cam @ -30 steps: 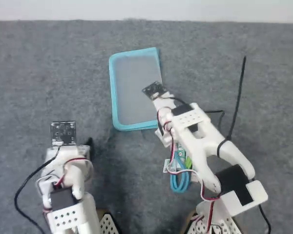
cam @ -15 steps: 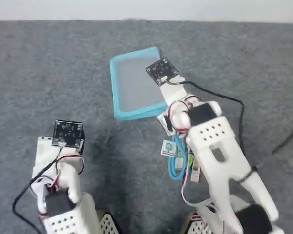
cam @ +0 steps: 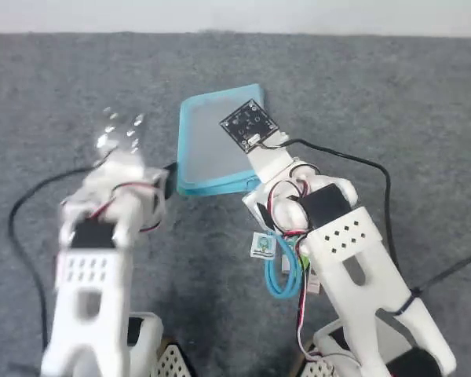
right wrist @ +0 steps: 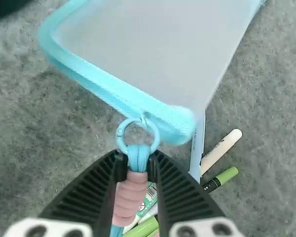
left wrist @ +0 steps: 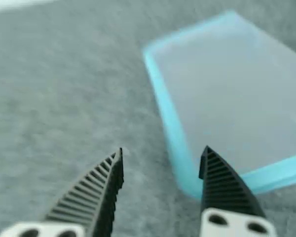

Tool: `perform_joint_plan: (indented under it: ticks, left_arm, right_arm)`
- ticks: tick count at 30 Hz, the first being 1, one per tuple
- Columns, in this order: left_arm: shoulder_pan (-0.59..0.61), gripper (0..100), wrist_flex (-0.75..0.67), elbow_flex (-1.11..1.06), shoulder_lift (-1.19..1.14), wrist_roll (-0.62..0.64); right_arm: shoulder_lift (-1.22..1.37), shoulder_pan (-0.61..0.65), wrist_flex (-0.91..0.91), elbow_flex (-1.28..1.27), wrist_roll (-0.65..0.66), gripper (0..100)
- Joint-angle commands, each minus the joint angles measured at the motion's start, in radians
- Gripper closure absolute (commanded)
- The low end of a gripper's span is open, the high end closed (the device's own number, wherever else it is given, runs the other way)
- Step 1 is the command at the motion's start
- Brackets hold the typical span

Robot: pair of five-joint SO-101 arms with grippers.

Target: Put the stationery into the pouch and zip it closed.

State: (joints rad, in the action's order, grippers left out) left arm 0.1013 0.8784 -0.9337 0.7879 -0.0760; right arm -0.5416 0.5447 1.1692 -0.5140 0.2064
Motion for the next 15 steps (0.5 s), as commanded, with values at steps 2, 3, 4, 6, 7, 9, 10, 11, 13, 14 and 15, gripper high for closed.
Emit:
perform_joint_plan:
  ticks: [2, 3, 4, 6, 7, 9, 10, 11, 13, 14, 15]
  left_arm:
    - [-0.046, 76, -0.166, 0.045, -0.319, 0.055]
    - [-0.052, 76, -0.184, 0.041, -0.344, 0.051]
    - [-0.055, 76, -0.193, 0.041, -0.362, 0.051]
    - [-0.074, 76, -0.199, 0.041, -0.385, 0.058]
    - [-0.098, 76, -0.201, 0.041, -0.397, 0.075]
    - [-0.163, 76, -0.204, 0.031, -0.41, 0.107]
    - [-0.203, 76, -0.215, 0.027, -0.413, 0.124]
    - [-0.238, 76, -0.23, 0.024, -0.414, 0.144]
    - [-0.282, 76, -0.244, 0.021, -0.416, 0.196]
    - [-0.282, 76, -0.239, 0.021, -0.414, 0.222]
    - [-0.272, 76, -0.239, 0.019, -0.414, 0.239]
  right_arm:
    - [-0.036, -0.024, 0.051, 0.181, 0.028, 99.3]
    - [-0.019, -0.027, 0.068, 0.235, 0.029, 99.3]
    - [0.004, -0.028, 0.082, 0.287, 0.029, 99.3]
    - [0.067, -0.027, 0.111, 0.394, 0.028, 99.3]
    - [0.101, -0.024, 0.124, 0.448, 0.026, 99.3]
    - [0.171, 0.001, 0.148, 0.543, 0.021, 99.3]
    - [0.199, 0.022, 0.16, 0.569, 0.015, 99.3]
    - [0.223, 0.048, 0.17, 0.578, 0.014, 99.3]
    - [0.254, 0.116, 0.18, 0.559, 0.018, 99.3]
    - [0.255, 0.134, 0.179, 0.525, 0.018, 99.3]
    - [0.251, 0.14, 0.16, 0.476, 0.018, 99.3]
